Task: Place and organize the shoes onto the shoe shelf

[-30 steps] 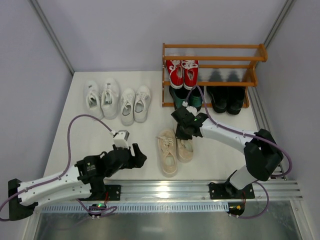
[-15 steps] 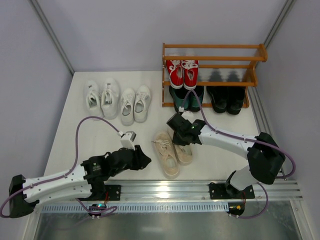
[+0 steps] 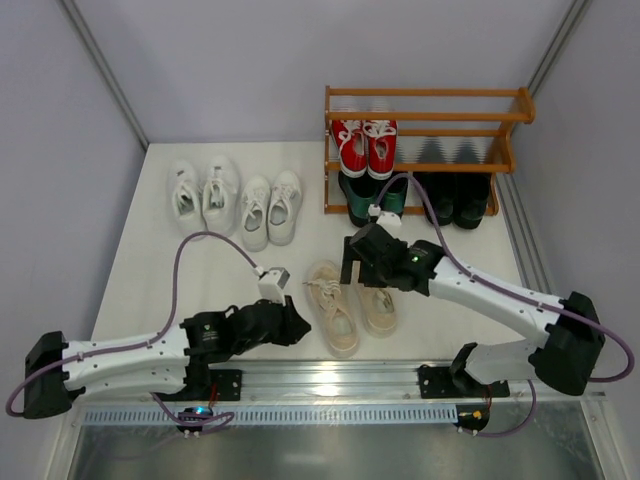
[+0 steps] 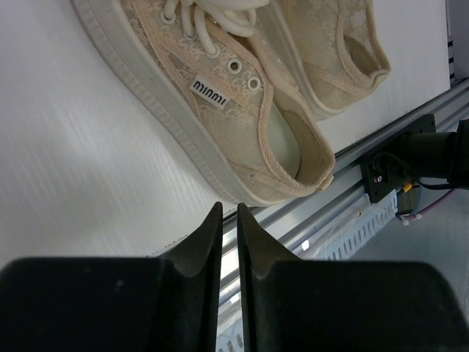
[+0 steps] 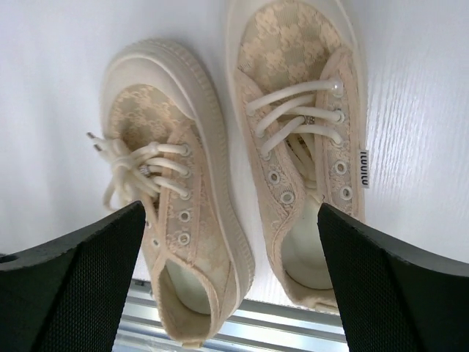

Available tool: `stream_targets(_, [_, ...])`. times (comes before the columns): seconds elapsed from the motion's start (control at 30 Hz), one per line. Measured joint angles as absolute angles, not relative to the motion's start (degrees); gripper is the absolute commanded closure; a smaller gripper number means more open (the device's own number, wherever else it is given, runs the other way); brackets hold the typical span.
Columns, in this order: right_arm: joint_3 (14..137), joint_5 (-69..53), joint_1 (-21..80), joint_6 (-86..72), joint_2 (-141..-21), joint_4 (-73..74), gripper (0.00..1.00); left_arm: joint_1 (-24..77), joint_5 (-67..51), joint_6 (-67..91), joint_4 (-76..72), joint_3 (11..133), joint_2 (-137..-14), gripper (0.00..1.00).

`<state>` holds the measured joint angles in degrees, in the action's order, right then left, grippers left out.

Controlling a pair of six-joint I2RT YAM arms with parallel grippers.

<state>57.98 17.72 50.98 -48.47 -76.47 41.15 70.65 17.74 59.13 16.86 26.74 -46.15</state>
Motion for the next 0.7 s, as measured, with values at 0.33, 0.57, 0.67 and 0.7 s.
stream_targets(0.33, [51.9,15.2,53.0,-39.5,-63.6,38.6,0.00,72.0,17.8,59.2,13.6,27.1,-50.6,1.00])
stream_targets(0.57, [44.3,11.8,53.2,-36.2,-63.7,37.5,0.00,72.0,17.5,58.9,8.4,27.1,-60.0,1.00])
stream_targets(0.67, [44.0,10.2,53.3,-35.6,-63.6,35.7,0.00,72.0,17.4,58.2,6.0,27.1,-63.0,1.00])
stream_targets(0.7, [44.0,9.6,53.3,-35.4,-63.6,35.1,0.00,72.0,17.4,58.1,5.4,27.1,-64.0,1.00])
